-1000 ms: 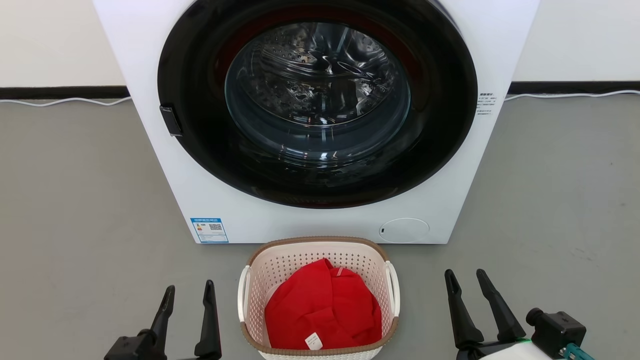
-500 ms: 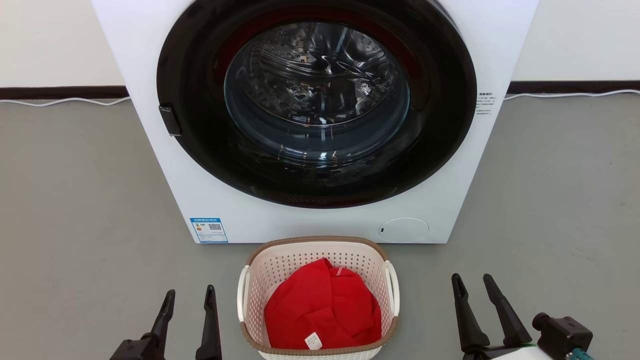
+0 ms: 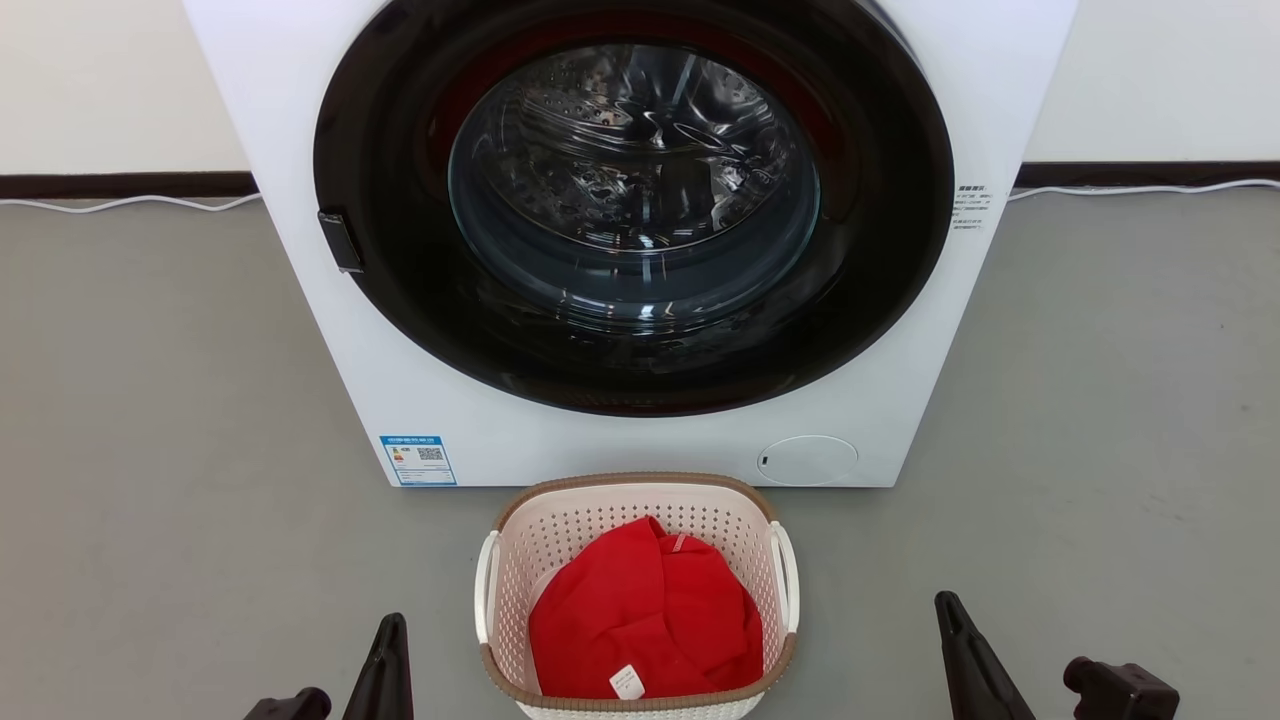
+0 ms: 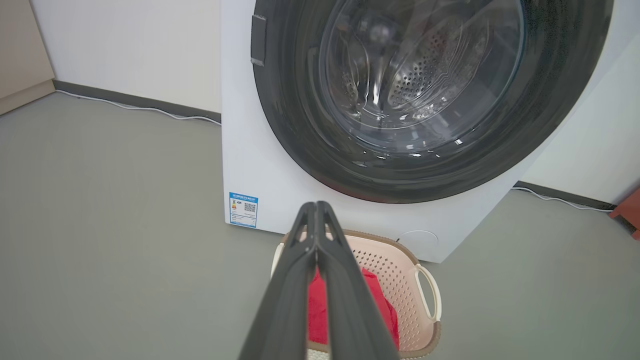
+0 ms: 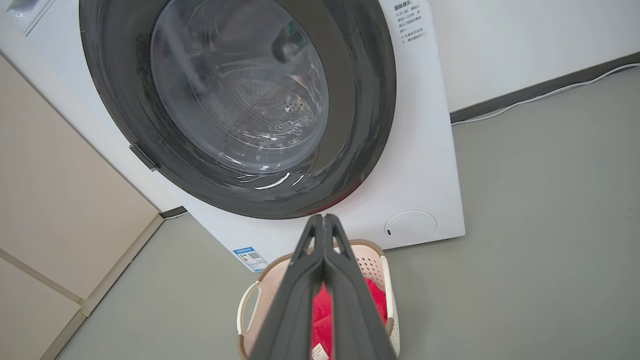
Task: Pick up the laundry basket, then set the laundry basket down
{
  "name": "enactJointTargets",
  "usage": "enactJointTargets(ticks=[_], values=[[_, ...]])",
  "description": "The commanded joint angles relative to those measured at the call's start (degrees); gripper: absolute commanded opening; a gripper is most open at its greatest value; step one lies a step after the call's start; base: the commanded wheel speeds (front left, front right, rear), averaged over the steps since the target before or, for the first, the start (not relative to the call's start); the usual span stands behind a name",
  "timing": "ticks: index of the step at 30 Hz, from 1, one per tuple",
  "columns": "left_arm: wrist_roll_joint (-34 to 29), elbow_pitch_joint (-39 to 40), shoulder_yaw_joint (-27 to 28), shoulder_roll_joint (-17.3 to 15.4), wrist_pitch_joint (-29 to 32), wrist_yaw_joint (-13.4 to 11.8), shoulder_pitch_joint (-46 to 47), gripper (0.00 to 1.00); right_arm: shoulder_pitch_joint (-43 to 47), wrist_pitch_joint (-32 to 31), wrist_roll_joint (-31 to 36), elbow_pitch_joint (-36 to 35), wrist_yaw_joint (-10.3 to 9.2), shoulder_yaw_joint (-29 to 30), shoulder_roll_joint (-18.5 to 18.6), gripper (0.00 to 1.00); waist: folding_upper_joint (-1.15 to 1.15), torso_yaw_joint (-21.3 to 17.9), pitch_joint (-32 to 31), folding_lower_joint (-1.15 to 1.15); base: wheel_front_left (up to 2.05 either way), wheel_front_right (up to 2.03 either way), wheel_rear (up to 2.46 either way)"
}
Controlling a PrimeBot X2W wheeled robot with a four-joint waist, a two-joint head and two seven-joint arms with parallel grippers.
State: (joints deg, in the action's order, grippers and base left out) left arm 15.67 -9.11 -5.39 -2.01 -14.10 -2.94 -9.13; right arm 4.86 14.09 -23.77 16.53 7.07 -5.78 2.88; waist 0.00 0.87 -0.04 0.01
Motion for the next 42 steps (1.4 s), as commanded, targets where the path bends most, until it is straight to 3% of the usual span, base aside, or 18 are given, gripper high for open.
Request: enactJointTargets(ticks=[1,6,42], values=[[2.3,1.3,0.4,-0.3,0.4,0.5,0.7,0.0,-1.1,-0.6,-2.0,-1.5,0.02,0.3,0.2,0.0,0.0,0.0,-0.1,0.12,0.0,0.0,0.0],[5.6,1.0,0.7,-0.4,1.1,0.9,1.3,0.0,-1.6,-1.2,-5.0,-1.5,0.04,0.5,0.4,0.0,0.0,-0.1,0.0,0.0,0.0,0.0,0.0],[28.9,-1.0,3.3,-1.3,6.4,4.0,5.8,0.0,-4.5,-6.4,-26.2,-1.8,0.16,3.0,1.1,0.0,0.0,-0.3,0.1,-0.01,0.0,0.0,0.0]])
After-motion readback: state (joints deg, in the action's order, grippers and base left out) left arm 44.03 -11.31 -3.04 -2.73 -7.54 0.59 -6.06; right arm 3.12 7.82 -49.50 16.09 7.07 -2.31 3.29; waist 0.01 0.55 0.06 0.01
